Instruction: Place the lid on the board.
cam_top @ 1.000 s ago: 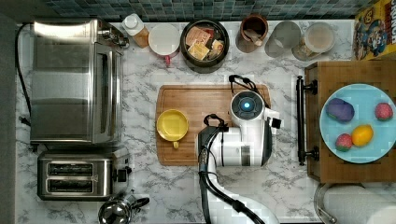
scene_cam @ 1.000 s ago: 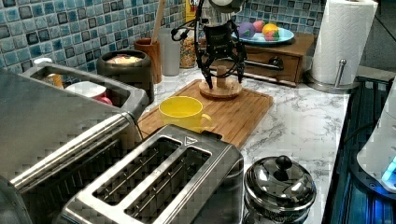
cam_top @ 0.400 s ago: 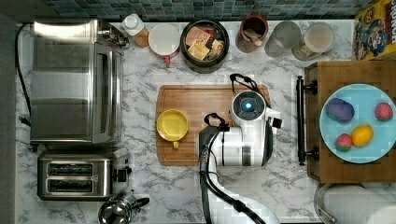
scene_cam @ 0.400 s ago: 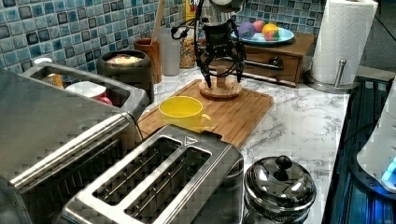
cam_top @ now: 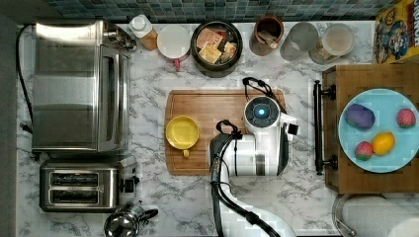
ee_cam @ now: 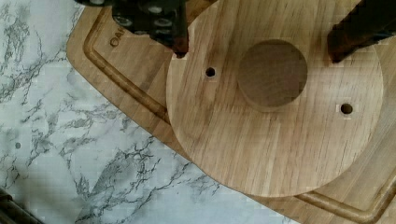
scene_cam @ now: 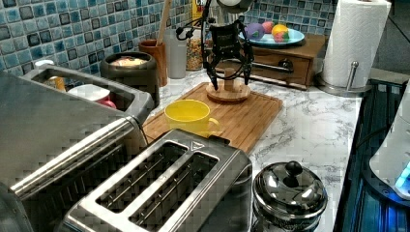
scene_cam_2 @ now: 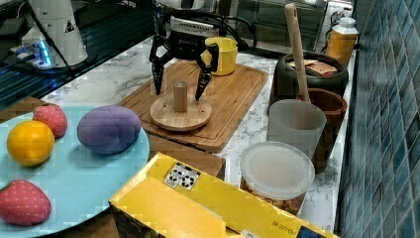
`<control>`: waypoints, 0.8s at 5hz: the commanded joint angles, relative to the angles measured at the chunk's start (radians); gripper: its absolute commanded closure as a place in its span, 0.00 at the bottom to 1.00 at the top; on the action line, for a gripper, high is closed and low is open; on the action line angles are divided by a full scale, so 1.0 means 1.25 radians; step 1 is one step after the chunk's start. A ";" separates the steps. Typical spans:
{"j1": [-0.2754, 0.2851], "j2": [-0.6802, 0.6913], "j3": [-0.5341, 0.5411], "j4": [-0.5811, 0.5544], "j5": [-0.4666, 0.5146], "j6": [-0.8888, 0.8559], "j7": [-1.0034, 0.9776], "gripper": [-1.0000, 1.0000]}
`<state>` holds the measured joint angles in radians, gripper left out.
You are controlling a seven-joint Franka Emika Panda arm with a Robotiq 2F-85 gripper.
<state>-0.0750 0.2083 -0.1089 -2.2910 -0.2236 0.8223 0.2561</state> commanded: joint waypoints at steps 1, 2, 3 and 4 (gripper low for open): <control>0.010 -0.018 0.004 0.094 0.006 -0.006 0.029 0.00; 0.009 -0.018 0.004 0.094 0.006 -0.006 0.029 0.00; 0.009 -0.018 0.004 0.094 0.006 -0.006 0.029 0.00; 0.014 -0.018 0.000 0.094 0.007 -0.006 0.028 0.00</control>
<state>-0.0684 0.2086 -0.1137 -2.2852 -0.2236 0.8120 0.2566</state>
